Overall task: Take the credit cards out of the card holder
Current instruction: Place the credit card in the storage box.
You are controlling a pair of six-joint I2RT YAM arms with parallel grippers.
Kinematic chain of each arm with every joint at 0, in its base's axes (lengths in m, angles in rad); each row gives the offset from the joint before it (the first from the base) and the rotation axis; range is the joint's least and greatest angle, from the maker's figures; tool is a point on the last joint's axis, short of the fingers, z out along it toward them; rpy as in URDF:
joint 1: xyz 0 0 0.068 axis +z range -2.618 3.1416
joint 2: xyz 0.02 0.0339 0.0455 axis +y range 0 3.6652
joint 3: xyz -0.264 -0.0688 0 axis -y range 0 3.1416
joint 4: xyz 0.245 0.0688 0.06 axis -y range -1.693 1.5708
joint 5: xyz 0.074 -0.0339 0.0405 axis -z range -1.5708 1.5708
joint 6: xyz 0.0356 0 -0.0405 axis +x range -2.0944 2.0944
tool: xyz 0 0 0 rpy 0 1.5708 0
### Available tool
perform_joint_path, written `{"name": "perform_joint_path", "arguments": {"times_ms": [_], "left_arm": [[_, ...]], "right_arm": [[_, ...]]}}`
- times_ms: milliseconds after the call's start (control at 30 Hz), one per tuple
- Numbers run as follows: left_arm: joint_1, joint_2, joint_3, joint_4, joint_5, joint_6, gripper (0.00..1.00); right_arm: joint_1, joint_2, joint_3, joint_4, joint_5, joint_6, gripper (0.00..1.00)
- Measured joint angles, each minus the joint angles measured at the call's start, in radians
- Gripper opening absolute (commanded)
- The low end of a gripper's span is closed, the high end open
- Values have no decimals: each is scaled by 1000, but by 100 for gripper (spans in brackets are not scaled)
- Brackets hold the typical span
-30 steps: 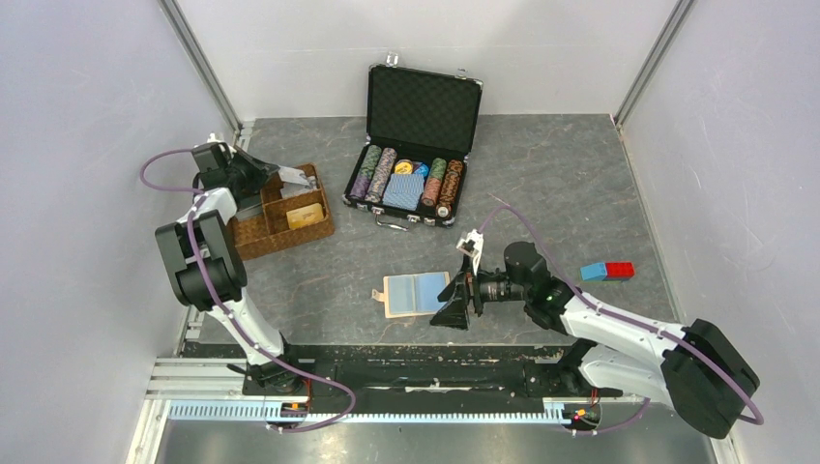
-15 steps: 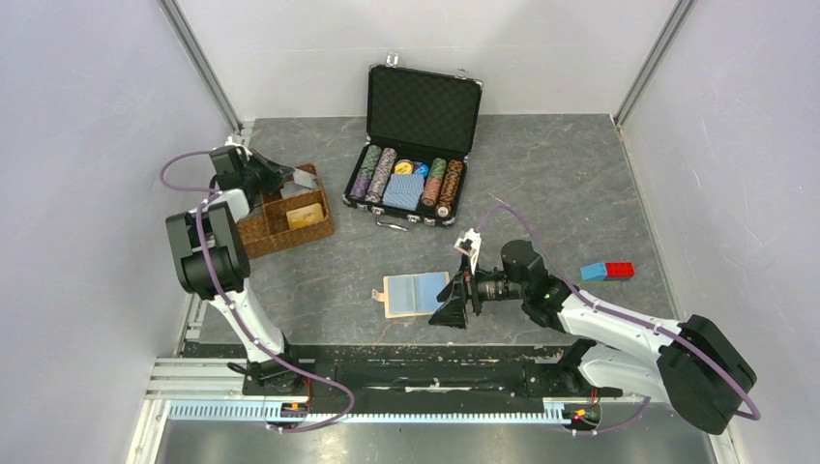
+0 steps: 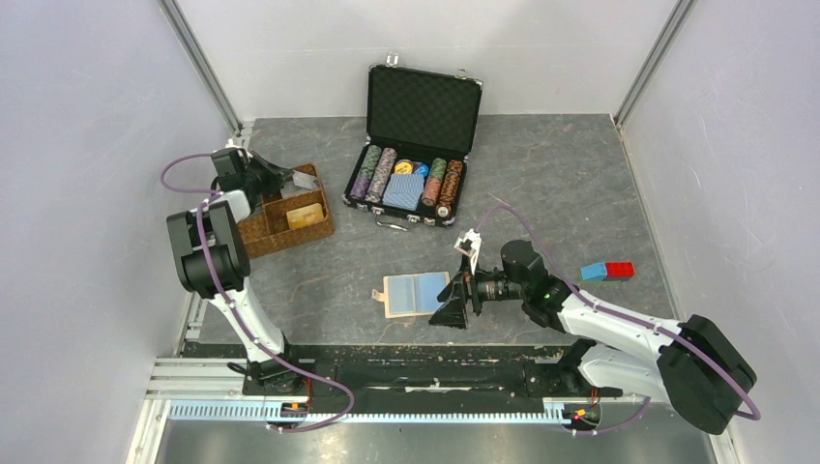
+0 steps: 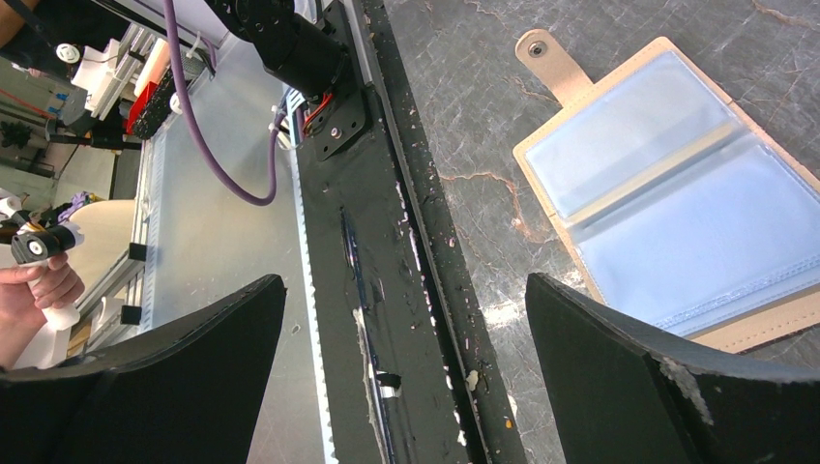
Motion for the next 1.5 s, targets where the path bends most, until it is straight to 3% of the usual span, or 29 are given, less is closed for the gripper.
{"name": "perform_joint_path", "arguments": {"times_ms": [300, 500, 967, 1267, 1500], "left_arm": [[0, 0, 0, -23, -27, 3, 6], [0, 0, 2, -41, -35, 14, 22], [0, -11, 42, -140, -83, 68, 37], [0, -42, 141, -331, -158, 79, 43], [-19, -76, 221, -531, -132, 82, 48]], "right_arm": [[0, 0, 0, -3, 1, -2, 98], [0, 0, 0, -8, 3, -2, 98], [0, 0, 0, -14, 8, -2, 98], [0, 1, 2, -43, 45, -11, 98], [0, 27, 29, -118, 154, -16, 98]]}}
